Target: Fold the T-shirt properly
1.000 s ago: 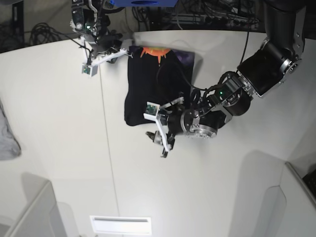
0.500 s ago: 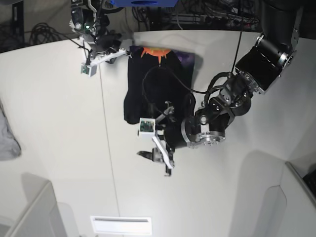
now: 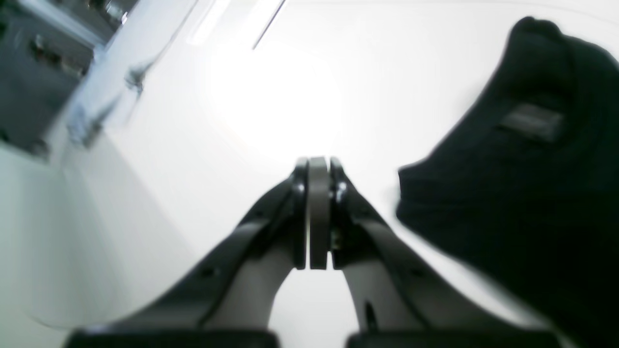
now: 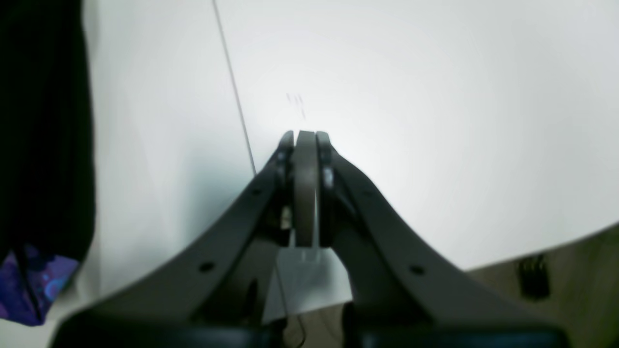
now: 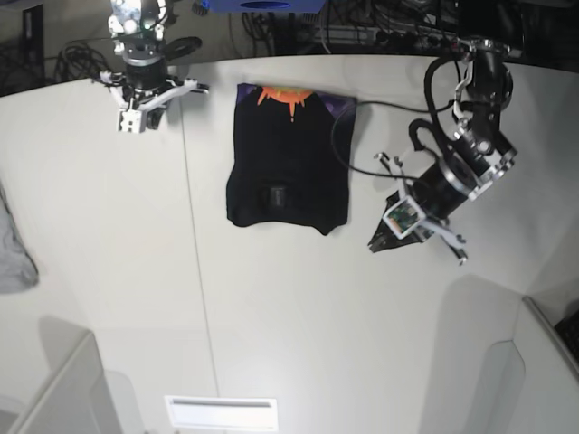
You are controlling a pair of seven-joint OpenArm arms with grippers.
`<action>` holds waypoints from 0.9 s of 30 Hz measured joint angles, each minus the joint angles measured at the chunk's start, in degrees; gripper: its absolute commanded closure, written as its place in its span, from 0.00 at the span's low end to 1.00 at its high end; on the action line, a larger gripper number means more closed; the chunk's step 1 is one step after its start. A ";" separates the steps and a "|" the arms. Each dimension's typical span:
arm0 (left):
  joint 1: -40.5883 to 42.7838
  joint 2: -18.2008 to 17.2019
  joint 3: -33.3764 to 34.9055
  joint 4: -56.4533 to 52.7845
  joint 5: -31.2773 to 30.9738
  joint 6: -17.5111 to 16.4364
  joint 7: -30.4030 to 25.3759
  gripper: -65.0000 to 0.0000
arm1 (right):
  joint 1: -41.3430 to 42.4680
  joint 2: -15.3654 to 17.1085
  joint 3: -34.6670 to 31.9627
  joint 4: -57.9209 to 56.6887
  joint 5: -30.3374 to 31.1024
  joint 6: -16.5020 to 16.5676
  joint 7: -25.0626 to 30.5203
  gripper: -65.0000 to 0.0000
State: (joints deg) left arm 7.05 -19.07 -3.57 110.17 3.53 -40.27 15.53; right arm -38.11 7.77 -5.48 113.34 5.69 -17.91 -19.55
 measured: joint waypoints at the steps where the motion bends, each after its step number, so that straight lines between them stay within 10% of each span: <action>1: 2.89 -0.02 -2.27 0.02 -1.09 -0.04 -2.78 1.00 | -0.68 0.17 -0.94 0.13 -2.19 -0.04 2.21 1.00; 15: 27.69 0.35 -22.51 0.04 -16.79 -0.09 -13.25 1.00 | -11.56 0.42 -2.84 0.33 -16.48 8.57 15.58 1.00; 20: 34.71 0.35 -24.48 -1.16 -16.79 0.76 -14.27 1.00 | -16.17 6.05 -2.71 0.59 -16.48 8.52 15.65 1.00; 27: 44.85 0.39 -24.50 -6.54 -13.40 1.07 -31.30 1.00 | -24.50 9.84 -0.85 1.46 -16.46 8.57 15.37 1.00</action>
State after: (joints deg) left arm 51.90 -18.68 -28.08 103.63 -9.87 -39.20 -15.77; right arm -62.61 17.61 -6.33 114.80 -10.76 -9.34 -4.19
